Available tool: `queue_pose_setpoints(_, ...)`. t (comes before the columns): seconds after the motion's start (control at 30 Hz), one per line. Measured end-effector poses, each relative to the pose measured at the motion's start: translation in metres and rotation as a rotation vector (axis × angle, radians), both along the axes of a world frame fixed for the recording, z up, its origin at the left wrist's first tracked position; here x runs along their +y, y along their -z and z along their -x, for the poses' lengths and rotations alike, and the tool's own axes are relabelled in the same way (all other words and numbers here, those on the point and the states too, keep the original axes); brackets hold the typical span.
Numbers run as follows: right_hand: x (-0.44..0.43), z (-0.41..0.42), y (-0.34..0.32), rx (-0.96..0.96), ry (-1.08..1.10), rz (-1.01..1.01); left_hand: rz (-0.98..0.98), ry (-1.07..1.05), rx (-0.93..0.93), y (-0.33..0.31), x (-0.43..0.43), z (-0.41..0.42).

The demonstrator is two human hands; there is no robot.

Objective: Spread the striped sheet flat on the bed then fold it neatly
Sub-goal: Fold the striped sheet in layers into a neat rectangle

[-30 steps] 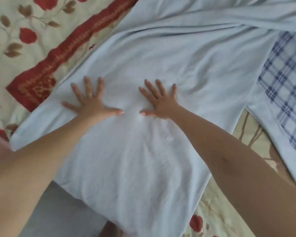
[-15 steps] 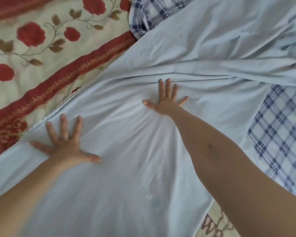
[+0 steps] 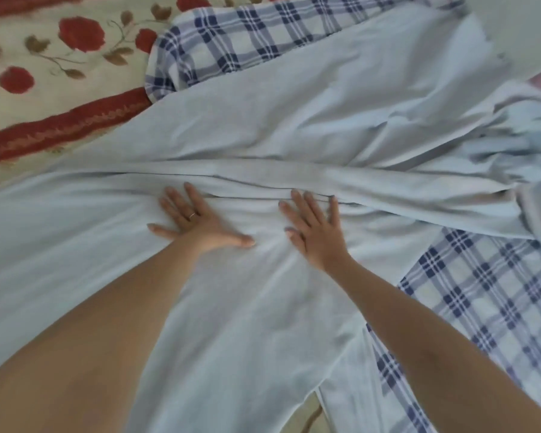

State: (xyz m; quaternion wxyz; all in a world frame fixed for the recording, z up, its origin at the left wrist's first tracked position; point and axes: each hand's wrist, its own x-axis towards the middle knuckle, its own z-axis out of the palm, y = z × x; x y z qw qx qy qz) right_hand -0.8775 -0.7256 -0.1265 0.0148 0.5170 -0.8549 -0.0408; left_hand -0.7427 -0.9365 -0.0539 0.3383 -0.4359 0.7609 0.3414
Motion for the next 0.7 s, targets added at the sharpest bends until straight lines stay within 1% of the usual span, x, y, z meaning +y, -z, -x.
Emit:
queue_pose_setpoints(0.03, -0.004, 0.027, 0.0, 0.044, 0.02, -0.025, 0.022, -0.015, -0.031, 0.005, 0.001, 0.006)
queue_pose_setpoints(0.07, -0.006, 0.062, 0.006, 0.046, 0.048, -0.059, 0.038, -0.035, -0.061, 0.012, 0.007, 0.018)
queue_pose_setpoints(0.13, -0.015, 0.1, 0.011, 0.045, 0.153, -0.047, 0.071, -0.043, -0.104, 0.012, 0.008, 0.021)
queue_pose_setpoints(0.17, -0.018, 0.106, 0.011, 0.049, 0.238, 0.004, 0.07, -0.024, -0.126, 0.014, 0.008, 0.017)
queue_pose_setpoints(0.2, -0.019, 0.115, 0.013, 0.012, 0.327, 0.085, 0.077, 0.008, -0.154, 0.017, 0.008, 0.024)
queue_pose_setpoints(0.23, -0.019, 0.118, 0.013, -0.013, 0.37, 0.171, 0.073, 0.002, -0.179, 0.018, 0.009, 0.026)
queue_pose_setpoints(0.3, -0.013, 0.118, 0.015, 0.019, 0.381, 0.311, 0.112, 0.006, -0.196, 0.021, 0.01, 0.032)
queue_pose_setpoints(0.4, -0.013, 0.119, 0.016, 0.021, 0.396, 0.377, 0.161, -0.024, -0.211, 0.025, 0.013, 0.035)
queue_pose_setpoints(0.53, -0.01, 0.12, 0.016, 0.005, 0.403, 0.37, 0.166, -0.046, -0.225, 0.032, 0.014, 0.036)
queue_pose_setpoints(0.7, -0.012, 0.126, 0.008, -0.151, 0.415, 0.27, 0.122, -0.124, -0.295, 0.027, 0.01, 0.047)
